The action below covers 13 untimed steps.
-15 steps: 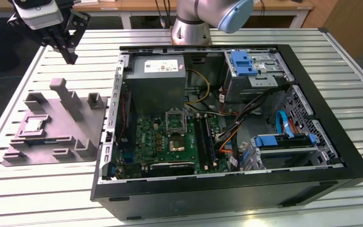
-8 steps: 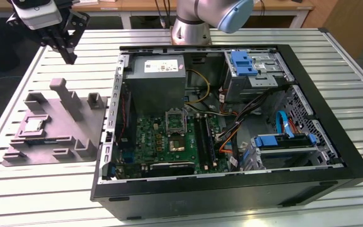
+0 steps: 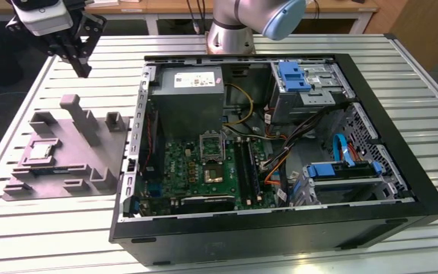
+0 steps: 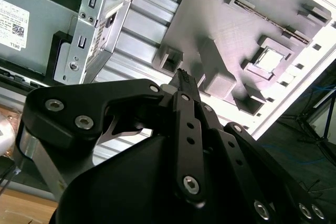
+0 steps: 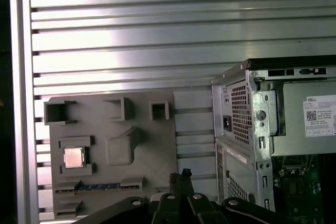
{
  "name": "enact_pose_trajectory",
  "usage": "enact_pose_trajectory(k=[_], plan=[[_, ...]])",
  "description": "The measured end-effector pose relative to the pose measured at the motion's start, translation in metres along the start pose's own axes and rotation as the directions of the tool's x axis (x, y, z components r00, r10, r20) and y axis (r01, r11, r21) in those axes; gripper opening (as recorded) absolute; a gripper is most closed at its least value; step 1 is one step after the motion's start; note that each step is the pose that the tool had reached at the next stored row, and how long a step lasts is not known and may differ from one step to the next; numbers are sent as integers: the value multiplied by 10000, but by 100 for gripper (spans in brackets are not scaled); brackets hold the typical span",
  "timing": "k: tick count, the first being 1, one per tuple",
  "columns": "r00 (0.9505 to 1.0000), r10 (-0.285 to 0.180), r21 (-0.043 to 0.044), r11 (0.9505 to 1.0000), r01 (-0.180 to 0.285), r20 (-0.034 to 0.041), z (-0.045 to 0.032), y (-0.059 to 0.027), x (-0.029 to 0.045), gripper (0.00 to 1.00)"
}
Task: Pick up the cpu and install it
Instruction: 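Reach for the cpu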
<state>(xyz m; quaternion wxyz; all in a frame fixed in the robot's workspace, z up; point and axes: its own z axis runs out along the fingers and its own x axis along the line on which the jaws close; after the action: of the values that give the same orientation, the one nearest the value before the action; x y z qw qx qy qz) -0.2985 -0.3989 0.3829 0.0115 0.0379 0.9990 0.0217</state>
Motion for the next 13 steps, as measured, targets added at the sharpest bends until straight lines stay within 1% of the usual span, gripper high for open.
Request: enact_pose_trajectory(k=[13], plan=[[10000, -1, 0, 10000, 1, 0, -2, -5, 70, 11]])
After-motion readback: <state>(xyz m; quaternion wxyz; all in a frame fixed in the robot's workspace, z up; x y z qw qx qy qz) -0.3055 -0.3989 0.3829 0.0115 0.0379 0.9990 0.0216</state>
